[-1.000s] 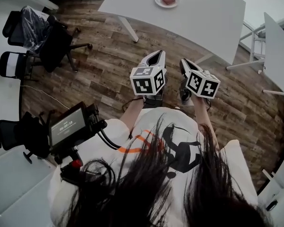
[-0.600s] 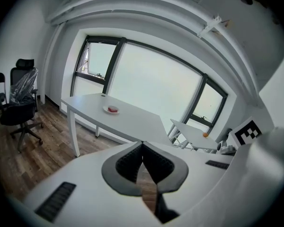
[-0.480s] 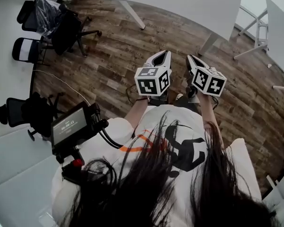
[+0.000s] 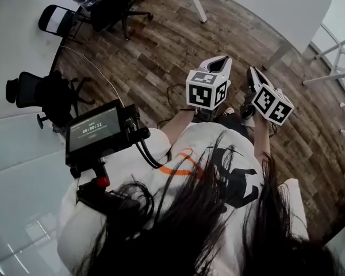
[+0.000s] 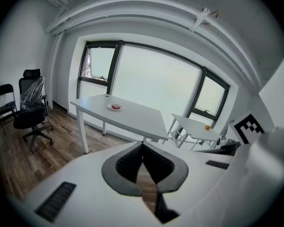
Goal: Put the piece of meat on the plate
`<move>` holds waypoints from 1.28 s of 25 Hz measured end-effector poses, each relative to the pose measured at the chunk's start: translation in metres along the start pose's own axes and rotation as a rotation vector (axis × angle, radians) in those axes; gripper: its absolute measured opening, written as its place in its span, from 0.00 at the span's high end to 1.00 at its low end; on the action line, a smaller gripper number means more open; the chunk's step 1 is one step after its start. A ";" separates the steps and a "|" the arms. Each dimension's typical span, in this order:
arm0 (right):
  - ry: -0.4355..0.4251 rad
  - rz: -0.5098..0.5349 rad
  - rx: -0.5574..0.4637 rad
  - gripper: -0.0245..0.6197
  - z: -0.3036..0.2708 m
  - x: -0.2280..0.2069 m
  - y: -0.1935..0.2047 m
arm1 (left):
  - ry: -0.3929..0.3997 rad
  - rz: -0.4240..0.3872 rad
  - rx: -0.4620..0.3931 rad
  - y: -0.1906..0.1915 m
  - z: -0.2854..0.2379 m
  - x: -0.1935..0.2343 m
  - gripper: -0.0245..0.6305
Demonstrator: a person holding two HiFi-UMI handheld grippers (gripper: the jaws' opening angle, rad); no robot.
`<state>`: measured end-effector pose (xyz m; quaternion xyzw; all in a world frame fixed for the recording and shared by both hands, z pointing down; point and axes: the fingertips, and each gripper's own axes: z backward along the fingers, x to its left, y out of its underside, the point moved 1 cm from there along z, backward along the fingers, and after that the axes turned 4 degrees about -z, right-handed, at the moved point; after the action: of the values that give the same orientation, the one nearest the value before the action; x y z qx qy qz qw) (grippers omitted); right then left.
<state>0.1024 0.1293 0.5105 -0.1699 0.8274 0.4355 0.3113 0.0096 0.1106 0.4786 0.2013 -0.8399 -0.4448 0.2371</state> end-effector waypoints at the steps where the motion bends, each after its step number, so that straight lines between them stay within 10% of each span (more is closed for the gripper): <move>1: 0.001 -0.004 -0.004 0.93 0.000 -0.001 -0.002 | -0.001 0.001 0.002 0.001 0.000 0.001 0.96; 20: -0.034 -0.024 0.063 0.93 0.002 0.008 0.011 | -0.058 0.042 0.016 0.007 0.006 0.015 0.96; 32: 0.018 0.030 0.049 0.93 0.017 0.119 0.125 | 0.030 0.085 -0.018 0.060 0.121 0.086 0.96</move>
<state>-0.0492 0.2126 0.5011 -0.1538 0.8430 0.4182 0.3014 -0.1374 0.1734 0.4890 0.1700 -0.8401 -0.4387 0.2701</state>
